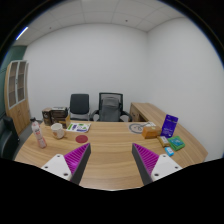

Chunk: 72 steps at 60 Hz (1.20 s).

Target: Pour water

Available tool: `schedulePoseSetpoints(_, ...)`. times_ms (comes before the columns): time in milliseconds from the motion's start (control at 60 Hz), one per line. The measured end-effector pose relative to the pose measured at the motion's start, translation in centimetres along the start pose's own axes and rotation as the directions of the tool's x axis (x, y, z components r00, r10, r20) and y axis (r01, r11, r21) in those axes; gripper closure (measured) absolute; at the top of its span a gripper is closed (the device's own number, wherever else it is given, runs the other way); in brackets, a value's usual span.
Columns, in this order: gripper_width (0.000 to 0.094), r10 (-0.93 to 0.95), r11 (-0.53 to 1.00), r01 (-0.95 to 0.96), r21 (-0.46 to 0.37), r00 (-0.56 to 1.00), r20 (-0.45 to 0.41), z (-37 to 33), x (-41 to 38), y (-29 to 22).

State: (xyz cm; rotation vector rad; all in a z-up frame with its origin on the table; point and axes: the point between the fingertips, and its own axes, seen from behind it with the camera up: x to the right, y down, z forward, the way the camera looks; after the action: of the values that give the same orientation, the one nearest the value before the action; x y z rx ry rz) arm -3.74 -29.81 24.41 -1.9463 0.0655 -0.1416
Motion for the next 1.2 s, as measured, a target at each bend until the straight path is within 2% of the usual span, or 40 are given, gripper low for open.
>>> schedulePoseSetpoints(233,0.0076,-0.014,0.999,0.017,-0.038,0.997,0.073,1.0,-5.9,1.8)
schedulePoseSetpoints(433,0.0073,-0.032,0.996,0.046,-0.076,0.985,0.171,1.5,-16.0,4.8)
schedulePoseSetpoints(733,0.0079,-0.012,0.999,0.021,-0.028,0.958,0.288,6.6,-35.4,6.1)
schedulePoseSetpoints(867,0.008,0.009,1.0,-0.013,0.011,0.955,0.295,11.4,-41.8,5.6)
schedulePoseSetpoints(1017,0.0133,0.022,0.999,-0.034,0.041,0.963,0.267,16.6,-46.0,5.4)
schedulePoseSetpoints(1133,0.0199,0.032,0.999,-0.04,0.029,0.971,0.235,20.0,-47.4,6.1)
schedulePoseSetpoints(1200,0.0298,0.04,0.998,-0.049,0.034,0.975,0.219,21.2,-47.7,6.1)
